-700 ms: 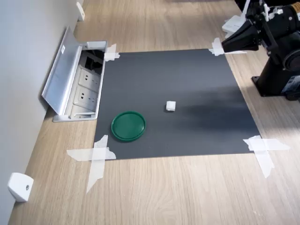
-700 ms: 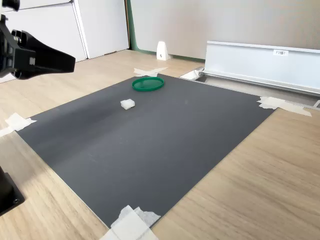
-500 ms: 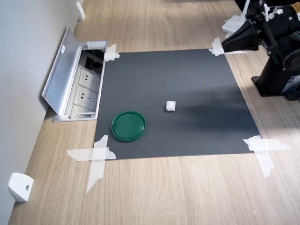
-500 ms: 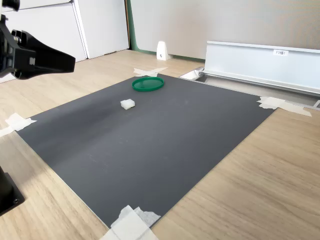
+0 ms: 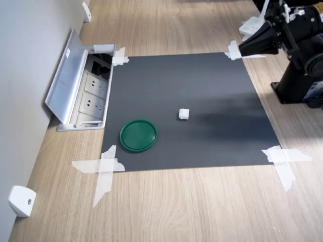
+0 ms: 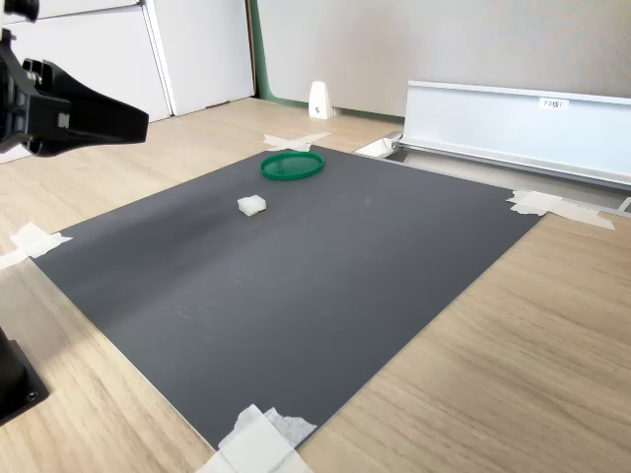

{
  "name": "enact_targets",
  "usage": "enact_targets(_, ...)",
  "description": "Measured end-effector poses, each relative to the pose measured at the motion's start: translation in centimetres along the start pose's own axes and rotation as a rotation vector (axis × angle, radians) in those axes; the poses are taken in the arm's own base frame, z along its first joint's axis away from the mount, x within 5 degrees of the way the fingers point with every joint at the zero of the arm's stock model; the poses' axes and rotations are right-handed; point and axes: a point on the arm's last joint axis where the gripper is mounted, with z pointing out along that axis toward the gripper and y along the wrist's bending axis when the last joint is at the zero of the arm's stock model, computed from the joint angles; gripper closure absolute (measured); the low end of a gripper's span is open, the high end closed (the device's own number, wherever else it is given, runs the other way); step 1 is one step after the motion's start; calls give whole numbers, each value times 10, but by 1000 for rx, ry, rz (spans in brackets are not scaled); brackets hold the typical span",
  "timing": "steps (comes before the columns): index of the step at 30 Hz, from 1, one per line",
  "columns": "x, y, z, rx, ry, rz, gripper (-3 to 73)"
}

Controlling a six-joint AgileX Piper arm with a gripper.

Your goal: Grasp a white terminal and put it on the green lid.

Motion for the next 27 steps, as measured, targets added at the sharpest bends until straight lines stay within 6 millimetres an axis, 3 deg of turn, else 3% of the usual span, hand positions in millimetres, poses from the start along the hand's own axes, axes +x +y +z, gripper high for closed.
enact_targets(9,0,0,1,0,0,0,703)
enact_targets(13,-6,0,10,2,97,0,703)
enact_targets(21,-43,0,37,-23,274,-172,703)
enact_targets(27,-71,3,58,-81,431,-189,703)
